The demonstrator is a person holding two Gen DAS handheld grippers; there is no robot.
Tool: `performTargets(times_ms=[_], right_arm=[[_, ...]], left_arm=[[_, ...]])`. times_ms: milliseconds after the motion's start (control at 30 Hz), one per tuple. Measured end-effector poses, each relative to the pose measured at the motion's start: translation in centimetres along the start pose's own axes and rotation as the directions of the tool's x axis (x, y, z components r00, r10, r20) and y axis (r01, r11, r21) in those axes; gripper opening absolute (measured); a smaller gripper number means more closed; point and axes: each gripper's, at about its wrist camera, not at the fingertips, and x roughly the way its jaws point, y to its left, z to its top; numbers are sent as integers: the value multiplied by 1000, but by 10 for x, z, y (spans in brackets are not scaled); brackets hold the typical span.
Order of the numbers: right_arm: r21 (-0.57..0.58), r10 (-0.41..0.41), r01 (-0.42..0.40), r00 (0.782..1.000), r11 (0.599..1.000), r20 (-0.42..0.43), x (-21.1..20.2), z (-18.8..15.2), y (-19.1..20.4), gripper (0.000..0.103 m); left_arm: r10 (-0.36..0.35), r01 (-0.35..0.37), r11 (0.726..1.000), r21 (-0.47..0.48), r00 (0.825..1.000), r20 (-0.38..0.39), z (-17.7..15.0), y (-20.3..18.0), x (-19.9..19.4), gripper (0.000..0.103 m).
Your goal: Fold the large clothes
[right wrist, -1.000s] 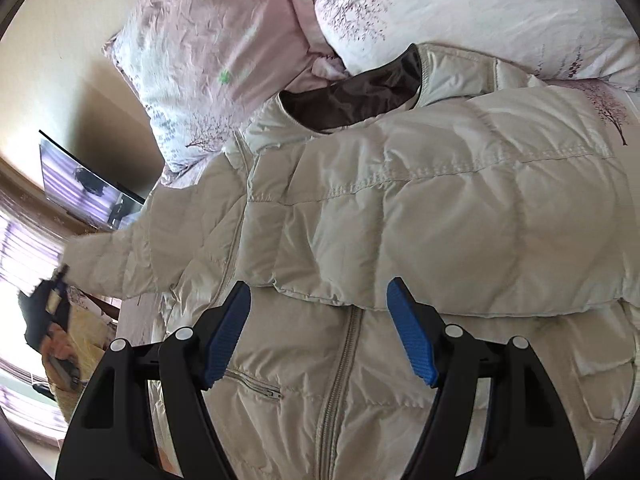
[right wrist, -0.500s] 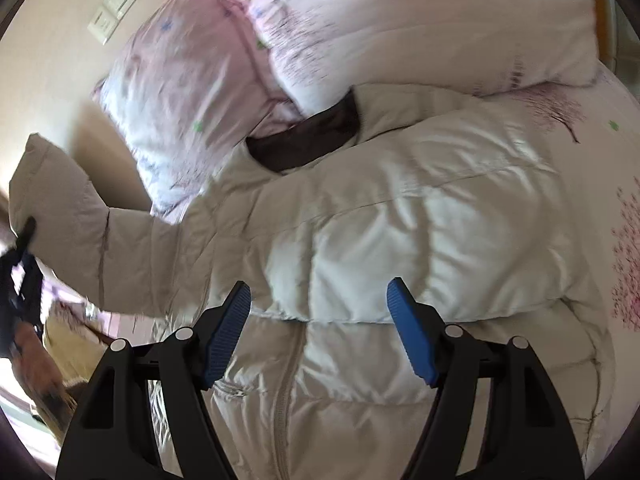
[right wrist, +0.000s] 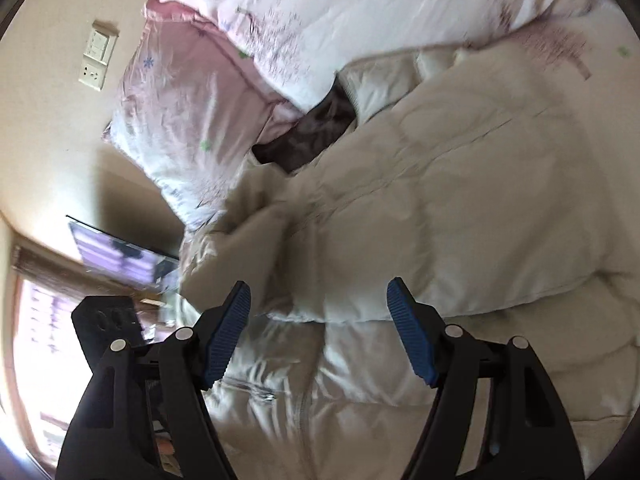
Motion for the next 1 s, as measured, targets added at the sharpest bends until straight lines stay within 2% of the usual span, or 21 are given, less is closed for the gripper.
performTargets(times_ms=[67,200,300,367,433,500,533,567,633,667,733,833,1000], right_arm=[[20,28,-28,999,999,-41,12,2,1,72],[83,82,-74,992,994,-100,29,4,-4,72],[81,59,-50,991,995,-121,40,4,-2,69],[61,73,-65,987,996,-144,46,3,3,58],[27,63,-59,984,998,-166,54,1,11,54],[-4,42,-43,982,999,-182,62,0,17,46],[-23,25,-29,981,999,-190,68,-2,22,32],[-39,11,-19,983,999,-184,69,-2,24,21],[-108,-22,9,992,994,-123,65,-3,37,15],[-136,-32,20,996,990,-88,59,-2,42,14],[-174,-32,32,999,984,0,40,1,51,12],[-185,-47,66,993,981,107,12,8,54,12],[-140,-78,95,989,986,125,1,9,37,12]], left_arm=[[-27,27,1000,-9,1000,-3,-2,2,-10,78],[-80,78,996,44,995,52,-6,3,-51,84],[-47,39,997,62,990,134,-11,14,-91,85],[33,-46,997,61,980,195,-10,29,-113,86],[121,-140,988,64,964,237,-8,41,-125,86],[240,-266,962,64,932,272,-9,52,-135,88],[297,-325,944,55,912,284,-9,60,-139,89],[325,-353,934,48,901,288,-9,65,-141,90],[378,-399,917,17,881,283,-10,81,-147,92],[392,-409,913,4,877,278,-11,88,-147,93],[413,-423,906,-19,872,263,-12,99,-147,94],[435,-441,897,-32,866,245,-14,110,-146,95],[451,-458,889,-26,862,231,-20,117,-144,96]])
